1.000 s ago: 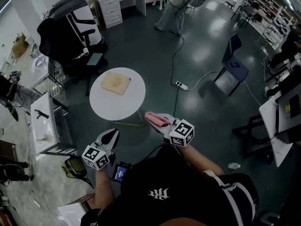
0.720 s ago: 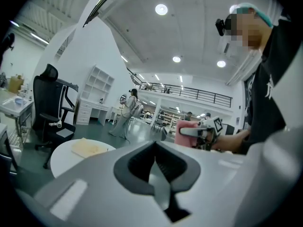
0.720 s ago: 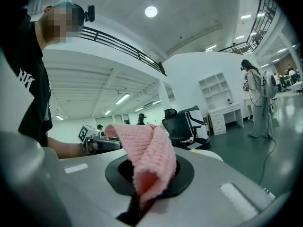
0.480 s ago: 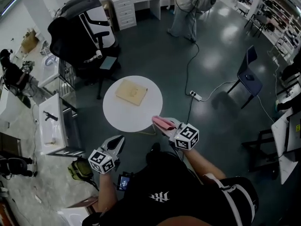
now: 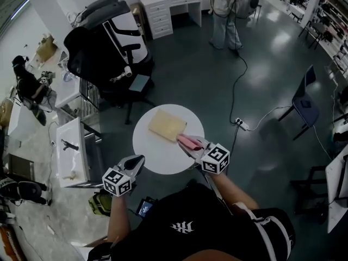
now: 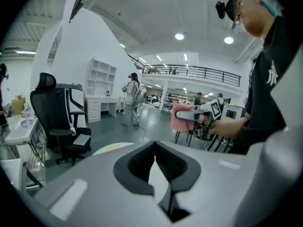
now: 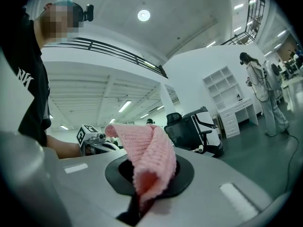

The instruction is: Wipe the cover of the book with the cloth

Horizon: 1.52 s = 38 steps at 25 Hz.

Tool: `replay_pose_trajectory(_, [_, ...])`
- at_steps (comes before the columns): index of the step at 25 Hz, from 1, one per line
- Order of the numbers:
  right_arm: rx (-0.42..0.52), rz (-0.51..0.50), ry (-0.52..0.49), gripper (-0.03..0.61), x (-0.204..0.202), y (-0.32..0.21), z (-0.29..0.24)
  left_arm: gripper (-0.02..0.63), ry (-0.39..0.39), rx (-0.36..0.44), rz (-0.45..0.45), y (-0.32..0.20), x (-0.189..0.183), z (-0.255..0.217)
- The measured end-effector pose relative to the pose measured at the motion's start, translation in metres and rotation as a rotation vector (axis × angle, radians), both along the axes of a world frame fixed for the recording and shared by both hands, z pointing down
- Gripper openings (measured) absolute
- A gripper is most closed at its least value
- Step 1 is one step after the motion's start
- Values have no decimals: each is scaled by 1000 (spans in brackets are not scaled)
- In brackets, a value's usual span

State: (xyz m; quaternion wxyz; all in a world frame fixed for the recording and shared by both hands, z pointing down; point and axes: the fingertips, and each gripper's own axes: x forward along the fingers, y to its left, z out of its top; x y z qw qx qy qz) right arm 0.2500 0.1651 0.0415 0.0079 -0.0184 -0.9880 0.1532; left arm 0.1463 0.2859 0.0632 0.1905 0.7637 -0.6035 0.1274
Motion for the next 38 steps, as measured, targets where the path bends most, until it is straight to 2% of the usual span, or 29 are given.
replay_pose_trajectory(5, [-17, 7, 2, 14, -38, -43, -2, 3, -4, -6, 2, -51, -56, -11])
replay_pose_trajectory(8, [-56, 42, 10, 12, -60, -62, 2, 3, 22, -47, 12, -75, -88, -5])
replay_pose_trajectory(14, [-133, 183, 33, 13, -80, -98, 25, 26, 27, -134, 132, -129, -135, 24])
replay_pose_trajectory(19, [-163, 325, 110, 13, -114, -118, 65, 37, 37, -191, 241, -166, -191, 77])
replay_pose_trajectory(22, [-205, 416, 165, 12, -129, -121, 91, 57, 74, -247, 314, -176, -211, 117])
replay_pose_trajectory(26, [-223, 497, 205, 12, -157, -127, 112, 77, 72, -303, 379, -191, -242, 169])
replay_pose_trajectory(31, [-217, 537, 218, 14, -197, -136, 137, 94, 74, -371, 438, -215, -264, 232])
replay_pose_trajectory(38, [-258, 499, 226, 14, -240, -154, 200, 112, 55, -465, 554, -241, -257, 314])
